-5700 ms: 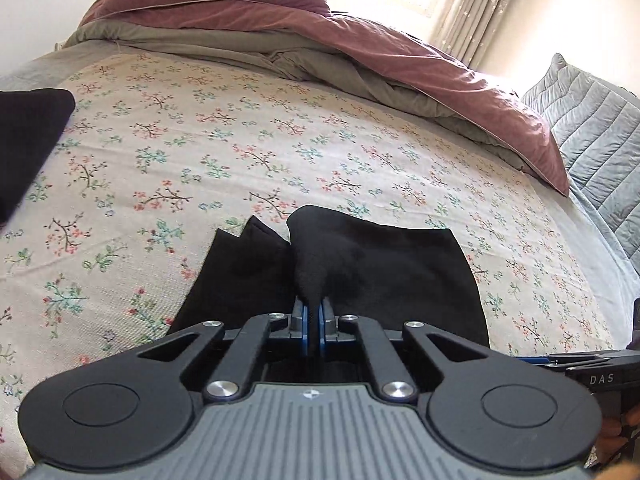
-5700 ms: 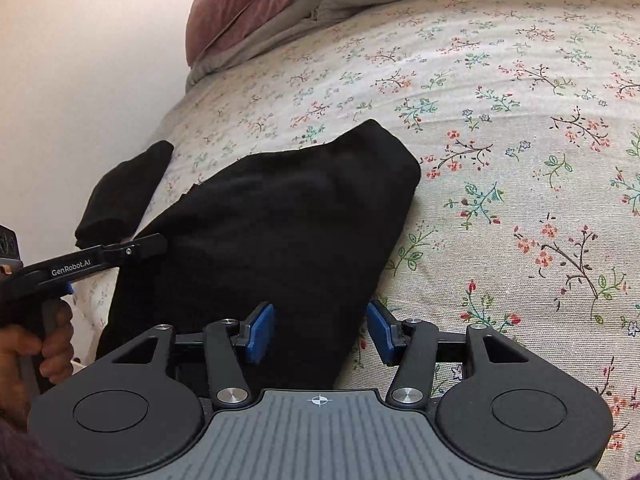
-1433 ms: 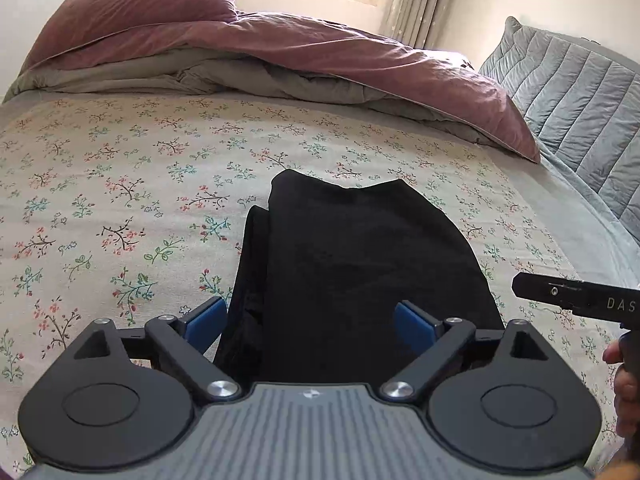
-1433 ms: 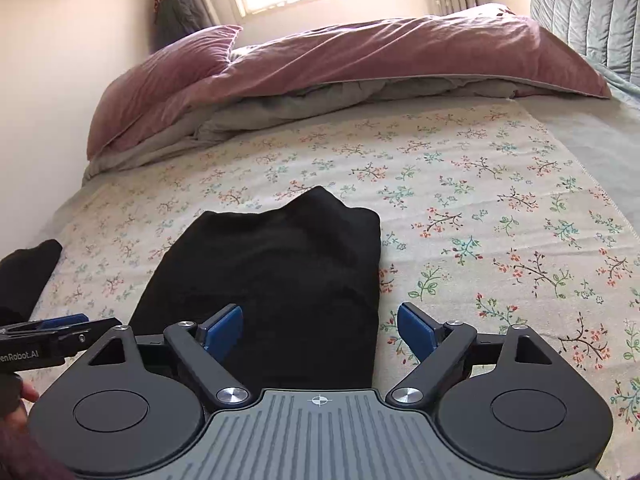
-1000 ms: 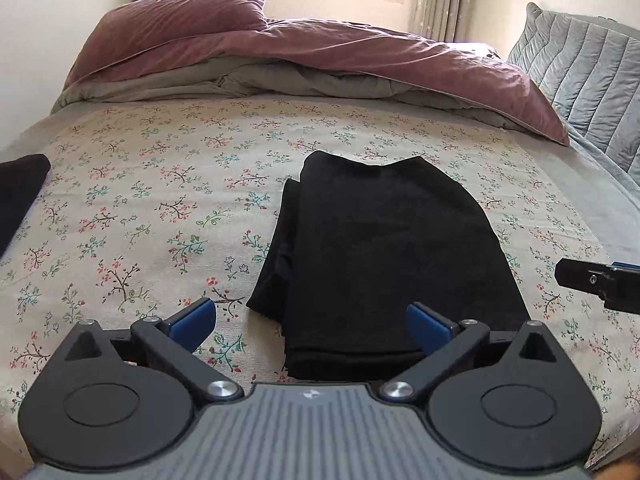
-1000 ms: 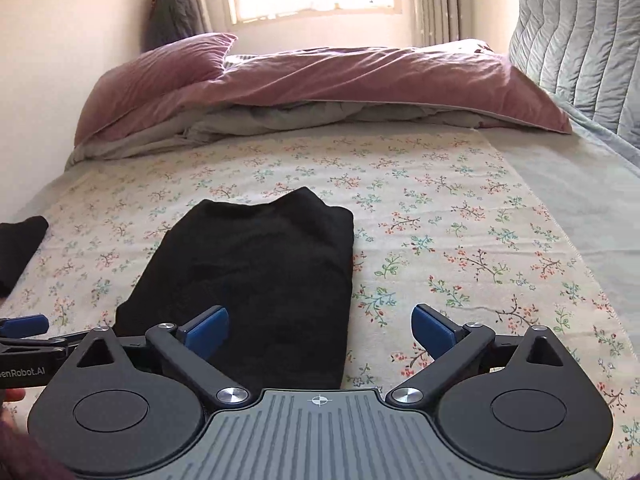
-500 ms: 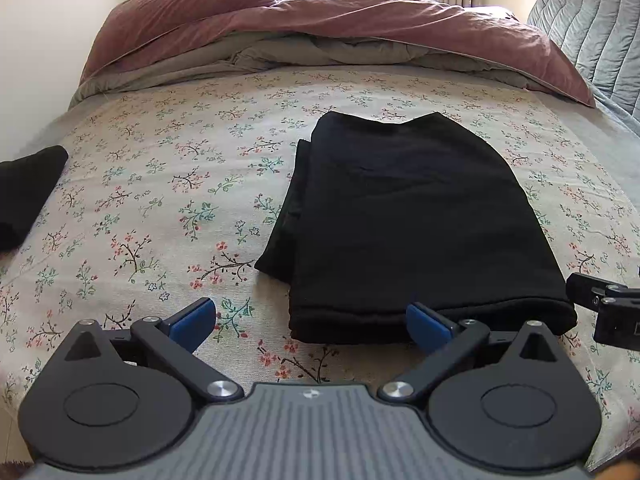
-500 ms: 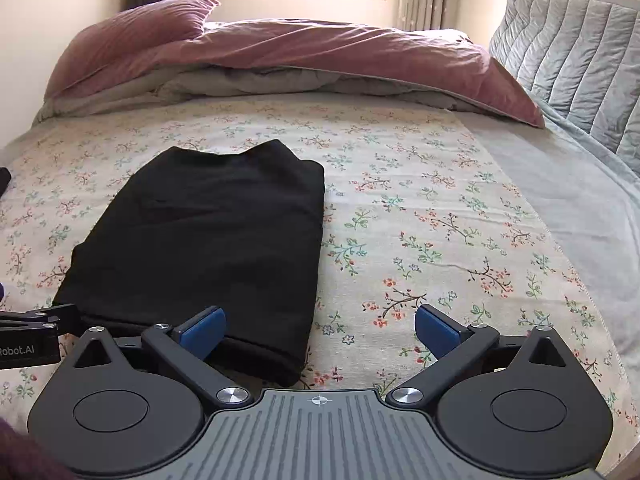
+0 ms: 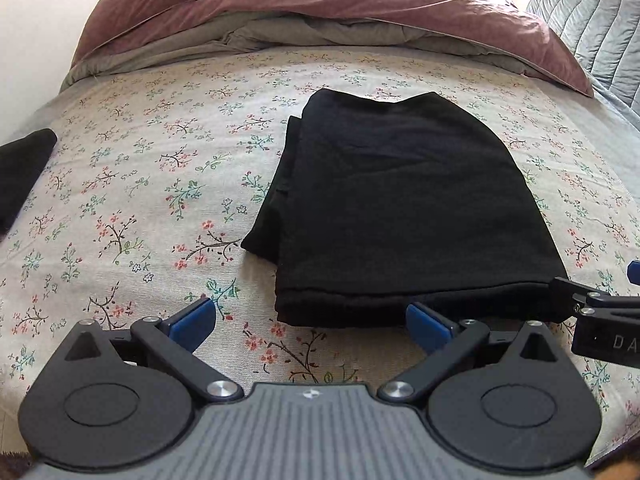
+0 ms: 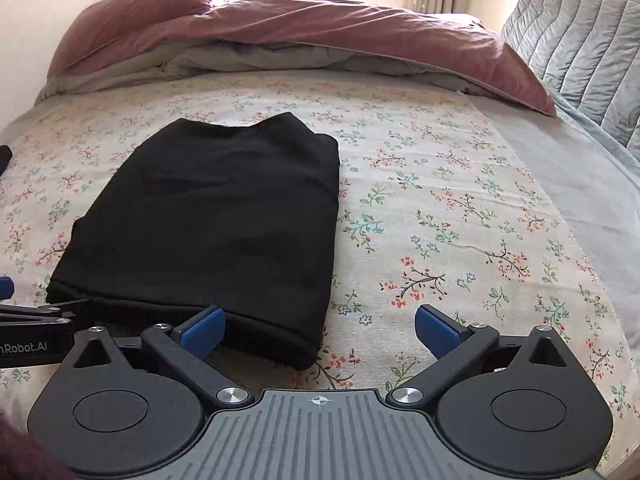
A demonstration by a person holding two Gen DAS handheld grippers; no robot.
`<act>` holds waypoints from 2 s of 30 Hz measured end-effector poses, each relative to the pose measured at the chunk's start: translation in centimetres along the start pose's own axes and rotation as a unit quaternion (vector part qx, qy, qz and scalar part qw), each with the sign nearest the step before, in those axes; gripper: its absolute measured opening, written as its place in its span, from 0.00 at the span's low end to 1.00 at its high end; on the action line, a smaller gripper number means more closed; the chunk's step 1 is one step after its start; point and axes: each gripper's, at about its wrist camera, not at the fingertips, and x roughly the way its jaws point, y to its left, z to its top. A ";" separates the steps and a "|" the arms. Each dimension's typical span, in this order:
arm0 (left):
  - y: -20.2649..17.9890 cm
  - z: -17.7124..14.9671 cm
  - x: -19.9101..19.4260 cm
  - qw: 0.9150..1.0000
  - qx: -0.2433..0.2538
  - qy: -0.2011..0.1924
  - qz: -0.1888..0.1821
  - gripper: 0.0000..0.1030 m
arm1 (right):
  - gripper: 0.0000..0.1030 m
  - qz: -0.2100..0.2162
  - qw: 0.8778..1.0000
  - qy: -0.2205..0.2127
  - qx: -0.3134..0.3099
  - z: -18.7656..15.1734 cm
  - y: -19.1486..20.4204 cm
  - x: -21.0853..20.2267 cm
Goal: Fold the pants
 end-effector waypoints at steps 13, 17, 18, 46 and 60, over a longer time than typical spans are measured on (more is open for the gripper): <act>0.1 0.0 -0.2 1.000 0.001 -0.006 0.004 1.00 | 0.99 -0.006 1.000 0.007 -0.009 -0.5 -0.2 0.4; 0.2 0.0 -0.2 1.000 0.002 -0.005 0.005 1.00 | 0.99 -0.006 1.000 0.009 -0.010 -0.5 -0.1 0.4; 0.2 0.0 -0.2 1.000 0.003 -0.005 0.005 1.00 | 0.99 -0.005 1.000 0.009 -0.010 -0.5 -0.2 0.4; 0.0 -0.2 0.0 1.000 0.009 0.000 0.003 1.00 | 0.99 -0.006 1.000 0.009 -0.013 -0.6 -0.1 0.5; 0.0 -0.2 0.0 1.000 0.010 -0.001 0.003 1.00 | 0.99 -0.005 1.000 0.011 -0.016 -0.7 0.0 0.7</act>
